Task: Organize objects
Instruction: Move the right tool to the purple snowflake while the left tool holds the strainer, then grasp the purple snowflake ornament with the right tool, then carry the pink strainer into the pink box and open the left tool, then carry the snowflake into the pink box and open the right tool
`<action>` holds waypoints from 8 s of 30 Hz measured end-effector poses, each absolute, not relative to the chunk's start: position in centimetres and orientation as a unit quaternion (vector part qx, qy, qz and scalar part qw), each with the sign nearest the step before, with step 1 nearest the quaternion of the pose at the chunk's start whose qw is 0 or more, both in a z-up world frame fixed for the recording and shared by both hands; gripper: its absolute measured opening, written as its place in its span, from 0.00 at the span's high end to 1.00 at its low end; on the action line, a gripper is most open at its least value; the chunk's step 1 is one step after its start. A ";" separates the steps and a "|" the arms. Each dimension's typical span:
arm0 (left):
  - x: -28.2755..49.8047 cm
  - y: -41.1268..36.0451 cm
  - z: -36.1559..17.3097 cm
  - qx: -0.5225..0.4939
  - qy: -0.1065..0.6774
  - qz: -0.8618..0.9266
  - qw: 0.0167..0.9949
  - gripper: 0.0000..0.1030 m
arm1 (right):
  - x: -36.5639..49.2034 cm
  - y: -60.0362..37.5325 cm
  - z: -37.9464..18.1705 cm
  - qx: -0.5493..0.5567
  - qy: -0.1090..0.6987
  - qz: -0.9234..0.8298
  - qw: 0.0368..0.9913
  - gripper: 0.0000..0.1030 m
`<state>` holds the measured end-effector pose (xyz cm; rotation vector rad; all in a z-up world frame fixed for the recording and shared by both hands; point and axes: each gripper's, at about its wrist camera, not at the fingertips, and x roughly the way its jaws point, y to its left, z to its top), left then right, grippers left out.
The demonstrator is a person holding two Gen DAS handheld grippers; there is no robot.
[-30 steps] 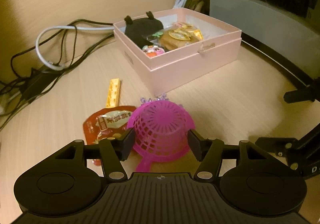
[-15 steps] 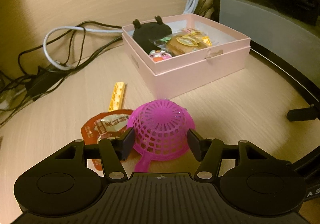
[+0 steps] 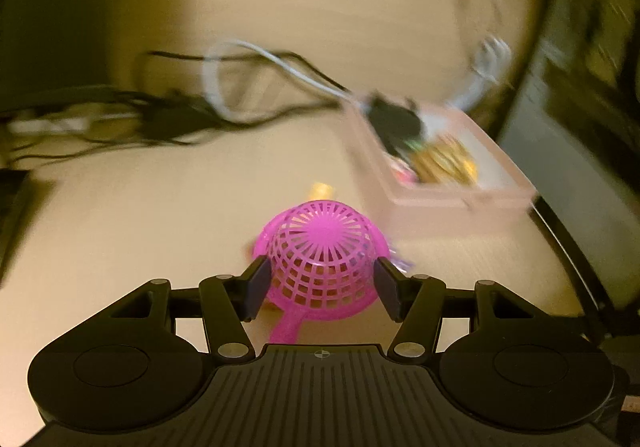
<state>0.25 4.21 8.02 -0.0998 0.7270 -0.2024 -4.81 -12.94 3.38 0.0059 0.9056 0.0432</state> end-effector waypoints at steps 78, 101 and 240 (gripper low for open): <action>-2.9 4.2 5.8 -0.087 0.477 -0.115 0.867 0.40 | -2.5 -11.2 3.6 0.017 0.427 0.086 0.900 0.04; -3.6 3.3 6.2 -0.075 0.473 -0.109 0.871 0.40 | -4.8 -16.5 4.7 0.005 0.422 0.023 0.906 0.04; 1.6 9.1 5.0 -0.140 0.409 -0.132 0.892 0.41 | -1.9 -15.8 9.6 -0.013 0.346 -0.023 0.938 0.00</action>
